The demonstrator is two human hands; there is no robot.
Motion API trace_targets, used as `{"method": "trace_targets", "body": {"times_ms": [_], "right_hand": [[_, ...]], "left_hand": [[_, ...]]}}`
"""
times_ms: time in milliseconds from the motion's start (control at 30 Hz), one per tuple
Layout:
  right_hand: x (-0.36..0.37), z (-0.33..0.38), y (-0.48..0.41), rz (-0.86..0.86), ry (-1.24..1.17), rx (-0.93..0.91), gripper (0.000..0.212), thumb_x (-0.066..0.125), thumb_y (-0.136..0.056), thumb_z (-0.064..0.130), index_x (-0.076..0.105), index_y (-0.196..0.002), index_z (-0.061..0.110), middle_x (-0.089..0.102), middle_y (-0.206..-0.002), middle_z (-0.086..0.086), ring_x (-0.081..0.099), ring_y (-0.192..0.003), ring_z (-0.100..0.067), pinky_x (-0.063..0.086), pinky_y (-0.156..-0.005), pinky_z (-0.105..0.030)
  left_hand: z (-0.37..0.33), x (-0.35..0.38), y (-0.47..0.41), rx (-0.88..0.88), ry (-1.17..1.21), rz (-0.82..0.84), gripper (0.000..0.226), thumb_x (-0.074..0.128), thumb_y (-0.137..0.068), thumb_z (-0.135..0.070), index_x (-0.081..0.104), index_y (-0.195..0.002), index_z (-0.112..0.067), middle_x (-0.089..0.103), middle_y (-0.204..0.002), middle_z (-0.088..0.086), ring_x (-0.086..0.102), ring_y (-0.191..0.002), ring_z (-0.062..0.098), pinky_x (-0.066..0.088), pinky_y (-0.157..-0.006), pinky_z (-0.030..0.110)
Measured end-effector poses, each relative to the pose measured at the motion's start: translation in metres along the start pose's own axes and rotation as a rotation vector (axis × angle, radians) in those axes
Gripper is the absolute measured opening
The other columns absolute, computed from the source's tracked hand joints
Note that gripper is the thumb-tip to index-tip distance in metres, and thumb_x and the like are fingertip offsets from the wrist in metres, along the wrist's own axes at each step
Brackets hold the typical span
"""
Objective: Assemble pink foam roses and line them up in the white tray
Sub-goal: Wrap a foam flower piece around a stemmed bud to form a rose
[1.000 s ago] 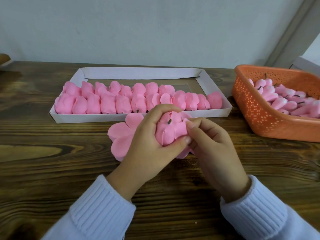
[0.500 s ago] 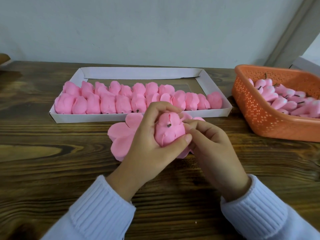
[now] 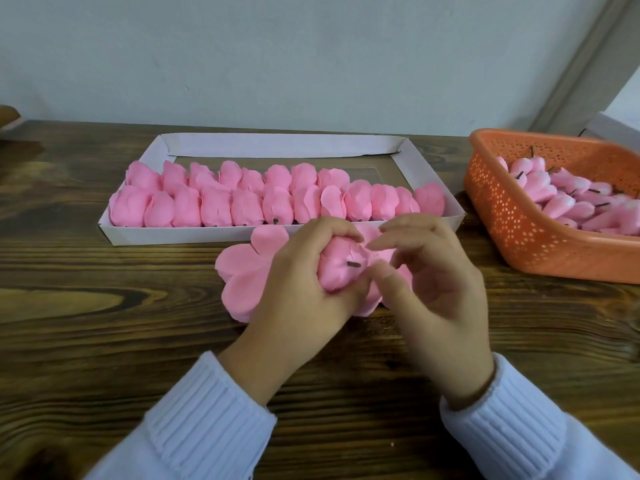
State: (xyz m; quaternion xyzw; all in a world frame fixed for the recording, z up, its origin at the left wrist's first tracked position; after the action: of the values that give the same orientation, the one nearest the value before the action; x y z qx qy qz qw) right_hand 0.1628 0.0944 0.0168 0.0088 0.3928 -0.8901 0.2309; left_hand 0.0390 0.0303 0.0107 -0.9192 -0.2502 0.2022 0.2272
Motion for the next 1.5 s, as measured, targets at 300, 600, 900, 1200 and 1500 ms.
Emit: {"method": "trace_targets", "body": {"times_ms": [300,600,900,1200,1500], "right_hand": [[-0.002,0.001,-0.001,-0.053,0.207,-0.088,0.013,0.07,-0.079,0.019,0.067,-0.091,0.024,0.058,-0.099,-0.002,0.058,-0.097,-0.011,0.044,-0.084,-0.021],[-0.003,0.004,-0.006,0.099,0.229,-0.062,0.005,0.068,-0.078,0.028,0.068,-0.082,0.032,0.051,-0.124,0.002,0.049,-0.12,-0.029,0.045,-0.086,-0.042],[-0.004,0.005,-0.007,0.096,0.166,0.016,0.004,0.066,-0.079,0.027,0.067,-0.078,0.031,0.055,-0.119,0.008,0.052,-0.119,-0.022,0.037,-0.097,-0.022],[-0.007,0.0,-0.006,-0.01,0.081,0.077,0.006,0.064,-0.081,0.028,0.063,-0.078,0.032,0.059,-0.105,0.006,0.058,-0.106,-0.007,0.043,-0.09,-0.024],[-0.011,-0.007,-0.01,-0.073,-0.109,0.231,0.006,0.066,-0.081,0.021,0.063,-0.076,0.019,0.064,-0.086,0.009,0.062,-0.086,-0.006,0.048,-0.076,-0.02]], "left_hand": [[-0.007,0.004,0.0,0.131,-0.132,0.059,0.049,0.069,-0.071,-0.018,0.055,-0.117,-0.017,0.055,-0.118,-0.006,0.051,-0.119,0.014,0.044,-0.099,0.042],[-0.009,0.004,0.003,0.072,0.083,0.184,0.071,0.068,-0.071,-0.003,0.039,-0.131,-0.029,0.067,-0.089,0.001,0.068,-0.087,0.016,0.055,-0.077,0.037],[-0.009,0.005,0.001,-0.104,0.062,0.227,0.065,0.071,-0.067,-0.005,0.049,-0.119,-0.039,0.062,-0.09,-0.006,0.064,-0.082,0.01,0.056,-0.069,0.03],[-0.008,0.004,0.002,-0.177,0.108,0.283,0.066,0.072,-0.068,-0.013,0.046,-0.115,-0.051,0.064,-0.103,-0.011,0.064,-0.095,0.003,0.054,-0.074,0.02],[-0.004,0.003,0.002,-0.211,0.121,0.302,0.058,0.073,-0.08,-0.005,0.05,-0.122,-0.039,0.058,-0.115,-0.022,0.058,-0.104,-0.002,0.054,-0.084,0.021]]}}
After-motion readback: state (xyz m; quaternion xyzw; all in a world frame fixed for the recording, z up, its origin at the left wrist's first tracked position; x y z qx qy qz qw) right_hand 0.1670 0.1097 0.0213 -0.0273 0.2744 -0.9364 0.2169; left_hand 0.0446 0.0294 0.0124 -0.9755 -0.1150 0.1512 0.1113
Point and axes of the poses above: each hand's wrist, its own y-axis away from the middle knuckle, its own x-axis out of the palm, z = x × y, the point moved 1 cm from there along -y, towards the middle knuckle
